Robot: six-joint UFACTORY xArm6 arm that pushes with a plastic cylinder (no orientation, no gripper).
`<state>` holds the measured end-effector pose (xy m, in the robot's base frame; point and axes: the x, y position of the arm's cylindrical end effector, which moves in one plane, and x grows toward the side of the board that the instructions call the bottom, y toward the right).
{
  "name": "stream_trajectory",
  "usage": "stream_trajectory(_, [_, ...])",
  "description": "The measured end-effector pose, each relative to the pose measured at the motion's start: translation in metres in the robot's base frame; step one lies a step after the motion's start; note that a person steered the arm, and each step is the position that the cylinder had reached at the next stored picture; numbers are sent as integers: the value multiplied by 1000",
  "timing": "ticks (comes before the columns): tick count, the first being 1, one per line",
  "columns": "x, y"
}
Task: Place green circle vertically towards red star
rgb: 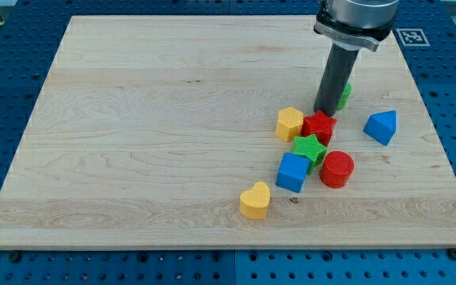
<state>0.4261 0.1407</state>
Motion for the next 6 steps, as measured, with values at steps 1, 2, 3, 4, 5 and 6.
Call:
stream_trajectory(1, [1,27])
stream_trajectory(2, [-14,43])
stream_trajectory(3, [-43,29])
stream_trajectory(4, [-63,5])
stream_trajectory(5, [-36,18])
stream_trajectory(6, [-9,12])
